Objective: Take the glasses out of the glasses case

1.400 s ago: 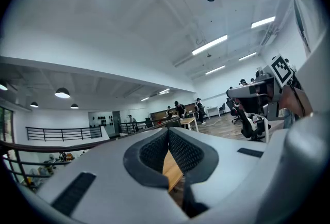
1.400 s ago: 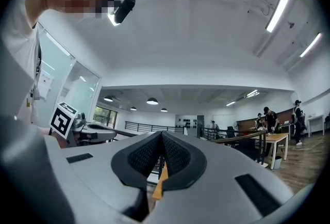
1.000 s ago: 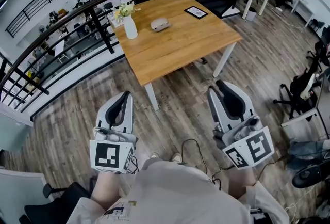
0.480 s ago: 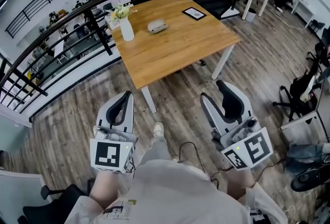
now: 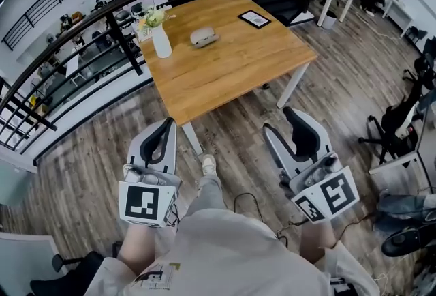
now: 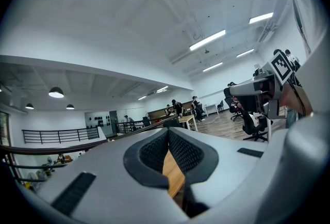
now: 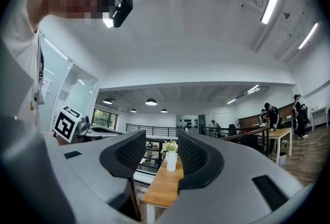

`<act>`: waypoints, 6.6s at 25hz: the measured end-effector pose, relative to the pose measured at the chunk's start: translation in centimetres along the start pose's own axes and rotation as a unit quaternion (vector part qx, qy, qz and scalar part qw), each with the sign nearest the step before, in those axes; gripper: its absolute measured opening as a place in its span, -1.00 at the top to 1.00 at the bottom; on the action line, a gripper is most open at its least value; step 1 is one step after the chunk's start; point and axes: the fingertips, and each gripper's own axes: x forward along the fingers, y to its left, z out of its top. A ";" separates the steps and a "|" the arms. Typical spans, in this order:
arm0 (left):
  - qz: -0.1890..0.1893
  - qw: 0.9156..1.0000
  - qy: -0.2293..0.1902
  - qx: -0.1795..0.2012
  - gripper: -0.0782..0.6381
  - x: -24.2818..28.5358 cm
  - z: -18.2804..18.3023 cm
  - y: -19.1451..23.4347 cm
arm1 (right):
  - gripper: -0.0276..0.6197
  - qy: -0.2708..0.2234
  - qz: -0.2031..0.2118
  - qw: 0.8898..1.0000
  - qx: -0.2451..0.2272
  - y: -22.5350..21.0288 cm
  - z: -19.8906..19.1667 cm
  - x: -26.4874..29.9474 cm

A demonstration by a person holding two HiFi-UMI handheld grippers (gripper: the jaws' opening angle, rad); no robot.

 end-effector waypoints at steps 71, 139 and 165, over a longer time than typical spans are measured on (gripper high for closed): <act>0.138 0.978 0.152 -0.038 0.73 48.8 -15.8 24.7 | 0.28 0.220 0.246 0.941 -0.074 -34.1 -21.6 55.5; 0.093 0.925 0.340 -0.140 0.73 57.0 -44.7 27.4 | 0.71 0.539 0.544 0.573 -0.293 -31.2 -63.3 67.5; 0.168 0.966 0.199 -0.015 0.73 50.9 -23.6 35.2 | 0.76 0.244 0.348 0.905 -0.019 -29.2 -26.3 69.4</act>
